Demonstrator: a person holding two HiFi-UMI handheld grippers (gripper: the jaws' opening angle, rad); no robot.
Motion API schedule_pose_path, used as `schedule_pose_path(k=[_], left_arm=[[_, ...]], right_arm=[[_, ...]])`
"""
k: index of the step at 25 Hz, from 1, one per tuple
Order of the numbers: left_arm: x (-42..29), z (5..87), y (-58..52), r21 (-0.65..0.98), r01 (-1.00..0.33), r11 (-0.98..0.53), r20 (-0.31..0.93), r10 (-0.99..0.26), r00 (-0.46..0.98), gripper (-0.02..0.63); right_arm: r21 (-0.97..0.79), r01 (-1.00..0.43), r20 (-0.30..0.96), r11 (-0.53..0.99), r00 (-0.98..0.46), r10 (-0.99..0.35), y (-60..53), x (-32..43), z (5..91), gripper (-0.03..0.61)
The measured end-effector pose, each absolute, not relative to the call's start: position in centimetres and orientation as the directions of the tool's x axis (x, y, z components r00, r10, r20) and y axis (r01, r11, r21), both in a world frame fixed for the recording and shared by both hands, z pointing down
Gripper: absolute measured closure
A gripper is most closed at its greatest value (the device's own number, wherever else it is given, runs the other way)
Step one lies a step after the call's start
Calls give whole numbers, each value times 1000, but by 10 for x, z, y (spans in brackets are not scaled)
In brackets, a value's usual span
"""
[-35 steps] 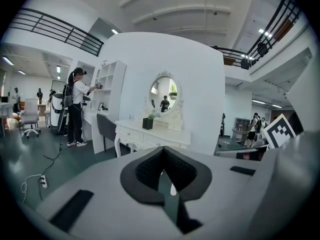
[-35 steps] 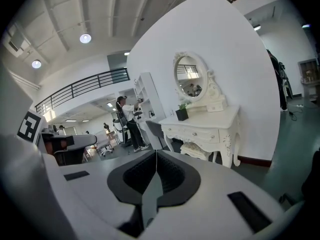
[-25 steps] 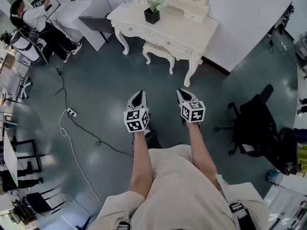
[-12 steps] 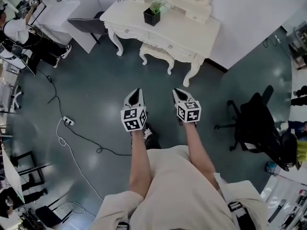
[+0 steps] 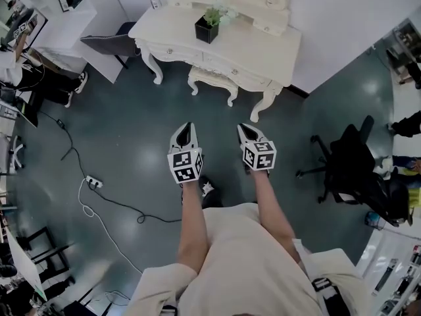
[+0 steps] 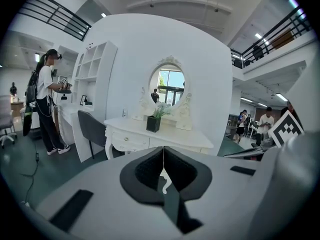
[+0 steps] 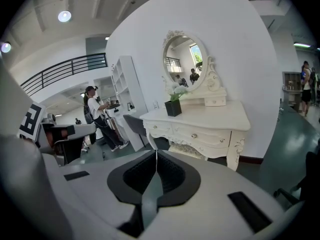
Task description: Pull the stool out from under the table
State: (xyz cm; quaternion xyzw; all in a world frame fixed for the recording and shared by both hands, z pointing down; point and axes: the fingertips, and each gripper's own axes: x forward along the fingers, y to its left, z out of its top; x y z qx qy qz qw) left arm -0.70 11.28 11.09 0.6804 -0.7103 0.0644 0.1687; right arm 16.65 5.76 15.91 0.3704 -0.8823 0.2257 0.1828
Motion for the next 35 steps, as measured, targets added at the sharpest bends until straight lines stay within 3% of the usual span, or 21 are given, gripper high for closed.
schedule_pose_path(k=[6,22,35], left_arm=[[-40,111,94,128,-992,24,300,-954,15,597],[-70,159,40,130,-989,-65,391,-914,112,597],[-97,227,-76,57,-990,-126,493,-859,138,598]], right_arm=[[-255,-771,505,584,-621,-599,48,141,168,534],[-256,-853,564,456,-515,-646,-3,147,209,532],[-242,-831,575,500,-538,-616,-138,113,284,532]])
